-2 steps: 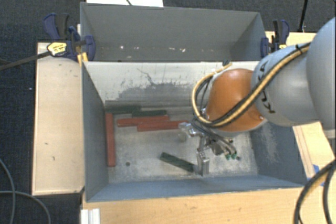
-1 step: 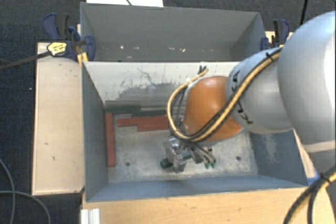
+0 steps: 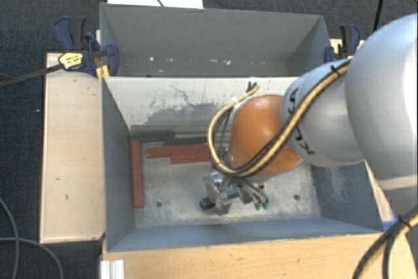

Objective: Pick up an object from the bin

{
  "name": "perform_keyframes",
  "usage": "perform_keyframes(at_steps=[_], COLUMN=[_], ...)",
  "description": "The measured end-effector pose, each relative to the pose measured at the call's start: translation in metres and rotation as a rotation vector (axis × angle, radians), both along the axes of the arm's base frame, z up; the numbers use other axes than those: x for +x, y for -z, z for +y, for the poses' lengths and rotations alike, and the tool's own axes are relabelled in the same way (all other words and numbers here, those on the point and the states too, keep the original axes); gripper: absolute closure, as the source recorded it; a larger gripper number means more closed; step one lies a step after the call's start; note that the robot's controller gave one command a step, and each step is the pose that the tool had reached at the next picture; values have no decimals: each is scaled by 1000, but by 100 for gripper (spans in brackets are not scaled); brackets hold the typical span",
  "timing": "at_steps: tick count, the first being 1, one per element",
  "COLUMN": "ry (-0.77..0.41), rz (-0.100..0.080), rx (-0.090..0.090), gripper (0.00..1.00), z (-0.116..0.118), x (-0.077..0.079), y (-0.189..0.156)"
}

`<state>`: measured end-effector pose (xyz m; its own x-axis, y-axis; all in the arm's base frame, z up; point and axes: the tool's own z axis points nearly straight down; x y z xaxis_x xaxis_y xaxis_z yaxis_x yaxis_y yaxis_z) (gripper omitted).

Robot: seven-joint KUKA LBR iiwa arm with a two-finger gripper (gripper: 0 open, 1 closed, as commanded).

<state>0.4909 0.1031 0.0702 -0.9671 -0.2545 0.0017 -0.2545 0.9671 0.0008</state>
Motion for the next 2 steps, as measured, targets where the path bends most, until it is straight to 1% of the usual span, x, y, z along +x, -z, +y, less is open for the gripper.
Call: perform_keyframes(at_steps=[1,2], ry=[-21,-25], rz=[2,-6], rx=[0,0], gripper=[0,0], z=[-24,-30], x=[7,11], y=[-95,-121])
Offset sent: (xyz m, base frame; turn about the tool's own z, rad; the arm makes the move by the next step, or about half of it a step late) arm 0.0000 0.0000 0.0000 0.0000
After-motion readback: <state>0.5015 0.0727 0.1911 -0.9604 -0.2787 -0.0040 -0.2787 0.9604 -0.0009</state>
